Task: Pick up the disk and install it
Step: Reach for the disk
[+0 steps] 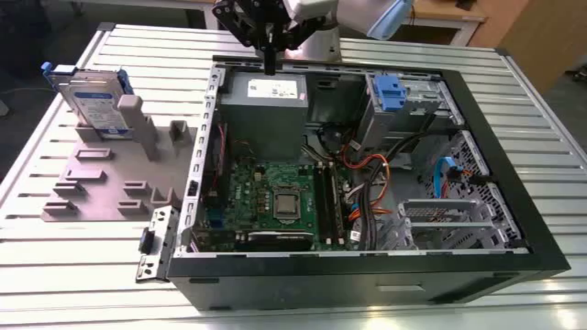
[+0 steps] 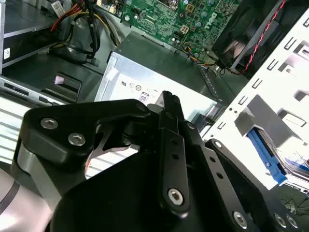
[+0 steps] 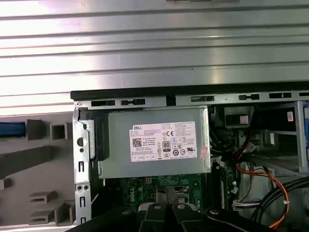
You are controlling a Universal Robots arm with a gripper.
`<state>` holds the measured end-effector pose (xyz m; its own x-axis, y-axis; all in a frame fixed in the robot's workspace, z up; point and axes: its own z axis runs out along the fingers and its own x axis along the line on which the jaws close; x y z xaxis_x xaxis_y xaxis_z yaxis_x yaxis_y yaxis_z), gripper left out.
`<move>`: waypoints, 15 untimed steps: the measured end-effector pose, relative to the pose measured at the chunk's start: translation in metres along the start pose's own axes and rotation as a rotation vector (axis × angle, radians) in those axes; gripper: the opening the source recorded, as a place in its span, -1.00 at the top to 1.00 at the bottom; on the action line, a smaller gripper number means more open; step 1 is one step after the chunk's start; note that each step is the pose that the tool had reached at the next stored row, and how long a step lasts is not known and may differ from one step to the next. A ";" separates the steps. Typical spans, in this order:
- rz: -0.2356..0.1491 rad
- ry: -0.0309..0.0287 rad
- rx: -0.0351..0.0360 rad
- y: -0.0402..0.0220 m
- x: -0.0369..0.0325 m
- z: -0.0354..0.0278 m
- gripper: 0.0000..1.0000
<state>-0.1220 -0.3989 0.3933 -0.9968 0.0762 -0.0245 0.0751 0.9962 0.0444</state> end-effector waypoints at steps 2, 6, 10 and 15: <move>0.000 0.0000 0.0000 0.0000 0.0000 0.0000 0.79; 0.000 -0.0001 -0.0001 0.0000 0.0006 0.0000 0.79; 0.000 0.0000 0.0000 -0.0002 0.0028 -0.0001 0.79; 0.000 0.0000 0.0000 -0.0003 0.0037 -0.0001 0.79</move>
<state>-0.1256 -0.3989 0.3933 -0.9968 0.0762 -0.0244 0.0751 0.9962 0.0444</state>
